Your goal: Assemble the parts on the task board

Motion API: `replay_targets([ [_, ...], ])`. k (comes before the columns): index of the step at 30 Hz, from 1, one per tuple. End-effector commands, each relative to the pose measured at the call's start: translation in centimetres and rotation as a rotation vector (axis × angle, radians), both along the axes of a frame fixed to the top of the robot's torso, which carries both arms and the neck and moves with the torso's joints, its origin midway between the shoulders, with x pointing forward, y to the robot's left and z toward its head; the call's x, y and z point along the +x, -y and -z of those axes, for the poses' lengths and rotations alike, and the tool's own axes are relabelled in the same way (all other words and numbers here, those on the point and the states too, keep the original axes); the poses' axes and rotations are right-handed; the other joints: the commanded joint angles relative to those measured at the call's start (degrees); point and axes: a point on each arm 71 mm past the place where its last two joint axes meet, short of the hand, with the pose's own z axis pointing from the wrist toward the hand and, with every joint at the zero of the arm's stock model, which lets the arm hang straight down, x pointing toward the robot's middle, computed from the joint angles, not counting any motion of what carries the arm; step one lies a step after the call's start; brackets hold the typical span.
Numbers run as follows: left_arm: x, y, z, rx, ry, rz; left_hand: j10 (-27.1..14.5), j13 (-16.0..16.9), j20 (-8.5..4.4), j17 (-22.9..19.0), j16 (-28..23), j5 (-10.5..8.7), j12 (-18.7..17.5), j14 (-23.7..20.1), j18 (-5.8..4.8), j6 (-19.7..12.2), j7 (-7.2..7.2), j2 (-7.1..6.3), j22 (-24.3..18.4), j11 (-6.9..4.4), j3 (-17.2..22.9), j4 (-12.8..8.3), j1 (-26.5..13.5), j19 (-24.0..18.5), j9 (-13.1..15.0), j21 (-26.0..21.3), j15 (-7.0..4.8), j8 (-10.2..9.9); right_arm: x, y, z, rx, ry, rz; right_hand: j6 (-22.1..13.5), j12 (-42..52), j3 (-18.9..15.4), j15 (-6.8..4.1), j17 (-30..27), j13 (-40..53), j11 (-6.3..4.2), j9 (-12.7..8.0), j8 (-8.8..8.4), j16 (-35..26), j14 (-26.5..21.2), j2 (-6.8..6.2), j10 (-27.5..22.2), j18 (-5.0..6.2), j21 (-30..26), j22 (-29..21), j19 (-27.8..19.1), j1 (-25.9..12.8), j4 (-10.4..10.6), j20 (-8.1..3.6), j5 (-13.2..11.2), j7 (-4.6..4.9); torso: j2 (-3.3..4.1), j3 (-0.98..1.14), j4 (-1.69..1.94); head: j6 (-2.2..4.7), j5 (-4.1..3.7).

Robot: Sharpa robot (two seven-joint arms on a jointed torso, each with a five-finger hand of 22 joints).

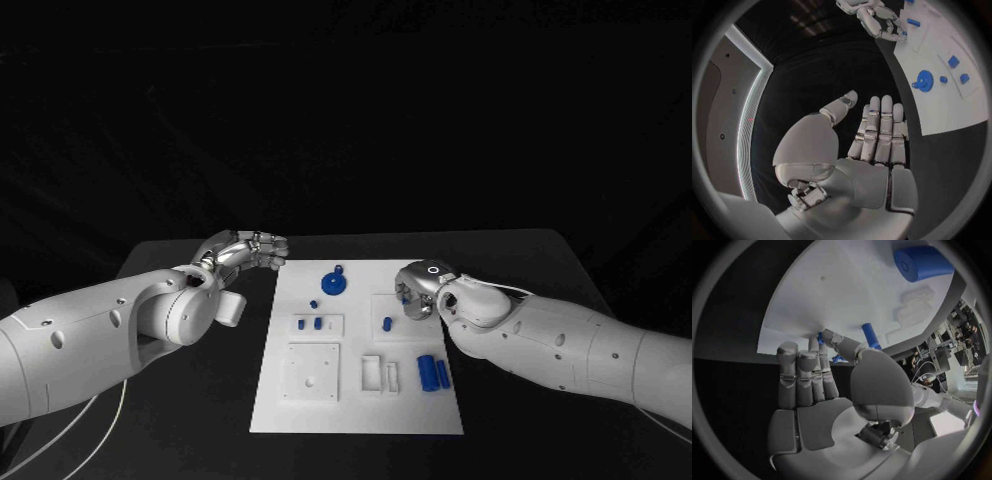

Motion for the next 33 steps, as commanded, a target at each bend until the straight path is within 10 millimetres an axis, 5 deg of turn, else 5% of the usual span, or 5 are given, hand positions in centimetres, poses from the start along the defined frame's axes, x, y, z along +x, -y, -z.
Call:
replay_targets([
  [1, 0.0, 0.1, -0.1, -0.012, 0.007, 0.008, -0.1, -0.1, 0.42, 0.1, -0.3, 0.34, -0.2, 0.1, 0.36, -0.3, -0.09, 0.65, 0.1, 0.09, -0.3, -0.1, -0.1, 0.0, -0.1, -0.3, 0.27, 0.2, -0.5, -0.2, 0.2, 0.022, -0.008, -0.022, 0.5, 0.2, 0.3, -0.55, -0.1, 0.2, -0.1, 0.2, 0.39, 0.1, -0.2, -0.07, 4.3, 5.25, 0.1, 0.7, 0.3, -0.3, 0.0, -0.06, -0.1, 0.13, 0.01, 0.01, 0.01, -0.01, 0.05],
  [20, 0.1, -0.4, -0.1, -0.009, 0.007, -0.004, -0.1, -0.1, 0.44, 0.2, -0.5, 0.37, -0.1, 0.2, 0.4, -0.2, -0.12, 0.63, 0.1, 0.08, -0.3, -0.1, -0.1, 0.0, -0.1, -0.4, 0.28, 0.2, -0.8, 0.7, -2.1, 0.103, 0.019, -0.013, 0.8, 0.2, 0.9, -0.69, -0.3, 0.5, -0.24, 0.3, 0.41, 0.0, 0.0, -0.5, 4.6, 5.25, 0.1, 0.7, 0.5, -0.4, 0.3, -0.19, -0.2, 0.0, 0.04, 0.09, -0.17, 0.16, 0.34],
  [33, 0.2, -0.1, -0.1, -0.008, 0.007, -0.008, -0.1, -0.1, 0.45, 0.3, -0.6, 0.38, -0.1, 0.2, 0.41, -0.2, -0.13, 0.62, 0.1, 0.08, -0.3, -0.1, 0.0, 0.0, -0.1, -0.4, 0.29, 0.3, -3.2, -3.3, -4.3, 0.22, 0.003, -0.123, 0.8, 0.1, 1.0, -0.7, -0.3, 0.5, -0.25, 0.3, 0.37, 0.0, 0.1, -0.59, 4.6, 5.25, 0.1, 0.7, 0.6, -0.4, 0.3, -0.21, -0.2, 0.0, -0.1, -0.07, -0.02, 0.39, 1.26],
])
